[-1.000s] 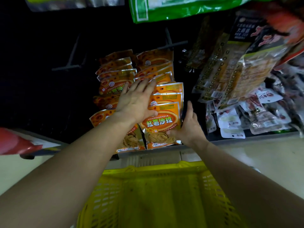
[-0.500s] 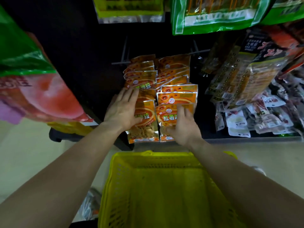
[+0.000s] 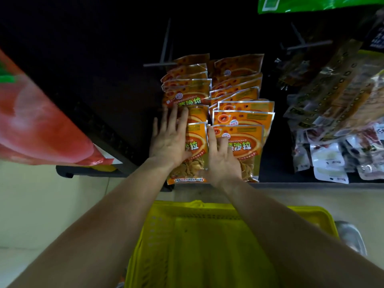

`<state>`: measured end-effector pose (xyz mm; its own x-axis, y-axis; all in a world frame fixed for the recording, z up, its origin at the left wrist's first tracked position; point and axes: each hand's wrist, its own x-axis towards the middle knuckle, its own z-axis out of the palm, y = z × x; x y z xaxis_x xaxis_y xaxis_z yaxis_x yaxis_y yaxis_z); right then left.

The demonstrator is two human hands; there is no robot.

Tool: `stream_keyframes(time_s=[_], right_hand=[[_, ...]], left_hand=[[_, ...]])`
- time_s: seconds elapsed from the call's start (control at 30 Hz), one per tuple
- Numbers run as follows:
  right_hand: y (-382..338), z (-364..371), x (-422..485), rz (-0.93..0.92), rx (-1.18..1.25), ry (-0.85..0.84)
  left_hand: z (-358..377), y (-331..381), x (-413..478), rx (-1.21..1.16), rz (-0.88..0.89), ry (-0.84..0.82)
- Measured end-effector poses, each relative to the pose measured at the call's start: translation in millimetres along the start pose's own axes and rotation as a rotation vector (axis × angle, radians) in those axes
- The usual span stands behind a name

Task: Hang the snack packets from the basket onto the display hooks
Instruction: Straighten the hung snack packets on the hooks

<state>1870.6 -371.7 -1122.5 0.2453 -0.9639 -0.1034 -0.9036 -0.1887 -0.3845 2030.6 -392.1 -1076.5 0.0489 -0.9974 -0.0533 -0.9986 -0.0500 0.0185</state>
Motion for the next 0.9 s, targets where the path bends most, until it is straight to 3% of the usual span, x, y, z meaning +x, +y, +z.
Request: stream_keyframes(time_s=[0.27,0.53,0.73,0.9], right_hand=[[3.1,6.9,8.8,-0.005,-0.052,0.036],[11.2,-7.9,-11.8,-0.062,0.105,-0.013],[15.5,-35.8,-12.6,-0.156,0.062,0.166],[9.4,-56.6,12.8,-0.195,-0.005,0.205]], left_hand=[[13.4,-0.3,-3.0,-0.024,0.034,0.046],[-12.3,-2.1,-10.7,-0.118,0.013,0.030],[-30.1,4.4,-22.1,-0.037,0.043,0.231],[-33.6,7.0,-21.9,-0.026,0.027,0.152]])
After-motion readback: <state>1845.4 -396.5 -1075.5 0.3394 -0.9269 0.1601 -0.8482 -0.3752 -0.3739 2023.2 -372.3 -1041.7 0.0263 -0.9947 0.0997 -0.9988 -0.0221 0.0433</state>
